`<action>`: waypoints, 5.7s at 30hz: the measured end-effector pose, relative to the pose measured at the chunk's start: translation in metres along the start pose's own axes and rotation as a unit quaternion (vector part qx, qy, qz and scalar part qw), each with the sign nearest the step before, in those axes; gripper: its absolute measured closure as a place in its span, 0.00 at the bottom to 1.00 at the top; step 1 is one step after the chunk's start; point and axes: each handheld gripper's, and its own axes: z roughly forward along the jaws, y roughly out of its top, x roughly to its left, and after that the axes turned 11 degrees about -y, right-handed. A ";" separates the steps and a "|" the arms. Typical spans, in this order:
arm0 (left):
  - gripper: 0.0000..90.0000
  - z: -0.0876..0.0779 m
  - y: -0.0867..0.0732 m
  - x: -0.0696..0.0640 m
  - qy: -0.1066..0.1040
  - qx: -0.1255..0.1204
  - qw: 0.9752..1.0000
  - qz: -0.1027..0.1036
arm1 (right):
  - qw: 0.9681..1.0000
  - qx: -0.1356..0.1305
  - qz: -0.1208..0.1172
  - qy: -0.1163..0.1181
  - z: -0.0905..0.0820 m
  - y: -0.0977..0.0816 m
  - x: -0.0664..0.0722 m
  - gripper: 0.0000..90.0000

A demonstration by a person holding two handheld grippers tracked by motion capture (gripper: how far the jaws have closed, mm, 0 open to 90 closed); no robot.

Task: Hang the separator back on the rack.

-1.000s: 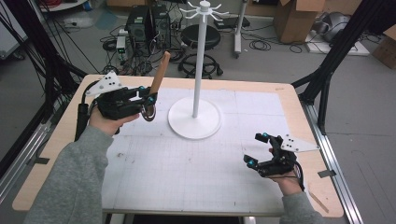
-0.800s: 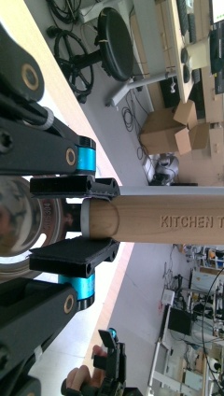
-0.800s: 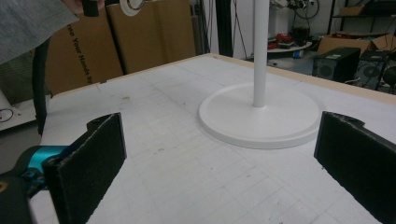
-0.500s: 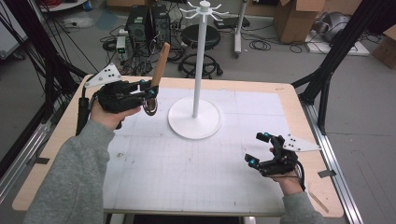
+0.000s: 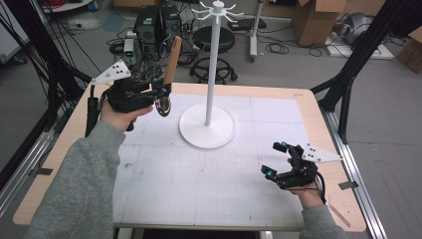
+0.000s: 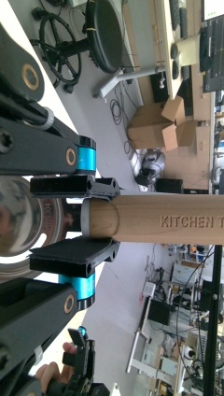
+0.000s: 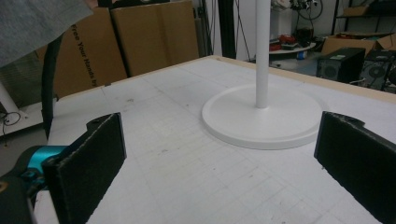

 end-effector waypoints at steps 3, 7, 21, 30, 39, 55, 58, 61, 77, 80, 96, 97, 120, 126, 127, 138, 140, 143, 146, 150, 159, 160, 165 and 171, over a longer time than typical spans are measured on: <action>0.77 0.004 0.007 -0.001 -0.005 0.001 1.000 0.009 | 1.000 0.003 -0.003 0.001 0.000 -0.001 -0.001 0.01; 0.77 0.008 0.012 -0.001 -0.007 0.004 1.000 0.009 | 1.000 0.006 -0.005 0.006 0.000 -0.001 -0.001 0.01; 0.77 0.020 0.029 -0.003 -0.010 0.008 1.000 0.020 | 1.000 -0.001 -0.006 0.006 -0.003 -0.001 -0.002 0.01; 0.77 0.026 0.036 -0.004 0.000 -0.003 1.000 0.025 | 1.000 -0.001 -0.001 0.024 -0.003 -0.001 -0.002 0.01; 0.77 0.030 0.047 -0.004 0.003 -0.008 1.000 0.029 | 1.000 -0.004 -0.001 0.025 -0.004 -0.001 -0.002 0.01; 0.77 0.038 0.045 0.005 0.006 -0.004 1.000 0.020 | 1.000 -0.005 0.003 0.025 -0.004 -0.001 -0.005 0.01; 0.77 0.040 0.044 0.007 0.006 -0.004 1.000 0.017 | 1.000 -0.004 0.006 0.025 -0.004 -0.001 -0.005 0.01; 0.77 0.041 0.044 0.007 0.004 -0.006 1.000 0.017 | 1.000 -0.005 0.007 0.026 -0.004 -0.001 -0.005 0.01; 0.77 0.048 0.041 0.009 0.002 0.002 1.000 0.013 | 1.000 -0.005 0.009 0.026 -0.003 -0.002 -0.006 0.01; 0.77 0.049 0.040 0.009 0.000 0.002 1.000 0.012 | 1.000 -0.005 0.010 0.027 -0.004 -0.001 -0.006 0.01; 0.77 0.056 0.038 0.011 -0.001 0.001 1.000 0.010 | 1.000 -0.004 0.010 0.027 -0.003 -0.001 -0.006 0.01; 0.77 0.056 0.038 0.011 -0.002 0.000 1.000 0.010 | 1.000 -0.005 0.009 0.027 -0.003 -0.001 -0.006 0.01; 0.57 0.059 0.035 0.009 0.002 -0.013 1.000 0.026 | 0.999 -0.022 0.010 0.034 -0.004 0.001 -0.005 0.01; 0.40 0.056 0.029 0.005 -0.006 -0.014 0.999 0.033 | 0.999 -0.015 0.010 0.035 -0.004 0.001 -0.004 0.01; 0.38 0.054 0.027 0.004 -0.007 -0.013 0.999 0.043 | 0.999 -0.015 0.010 0.035 -0.004 0.001 -0.004 0.01; 0.14 0.042 0.004 0.004 0.029 -0.011 0.998 0.056 | 0.999 -0.014 0.006 0.036 -0.002 0.000 -0.003 0.01; 0.12 0.039 0.000 0.003 0.029 -0.010 0.998 0.049 | 0.999 -0.013 0.006 0.035 -0.002 0.000 -0.003 0.01; 0.07 0.034 -0.009 0.001 0.022 -0.007 0.999 0.041 | 0.999 -0.011 0.006 0.036 -0.002 0.000 -0.002 0.01; 0.07 0.030 -0.016 -0.001 0.021 -0.007 0.999 0.042 | 0.999 -0.009 0.005 0.037 -0.001 0.000 -0.002 0.01; 0.04 0.025 -0.025 -0.003 0.014 -0.009 0.999 0.034 | 0.999 -0.009 0.003 0.036 0.000 0.000 -0.003 0.01; 0.02 0.019 -0.044 -0.006 0.008 0.007 1.000 0.024 | 0.999 -0.004 0.006 0.037 -0.001 -0.001 -0.002 0.01; 0.02 0.019 -0.046 -0.007 0.007 0.006 1.000 0.024 | 0.999 -0.004 0.004 0.036 0.000 -0.001 -0.002 0.01; 0.02 0.015 -0.056 -0.011 -0.001 0.011 1.000 0.024 | 0.999 -0.003 0.003 0.036 0.000 -0.001 -0.003 0.01; 0.02 0.010 -0.065 -0.015 -0.006 0.009 1.000 0.026 | 0.999 0.002 0.004 0.035 0.001 -0.002 -0.004 0.01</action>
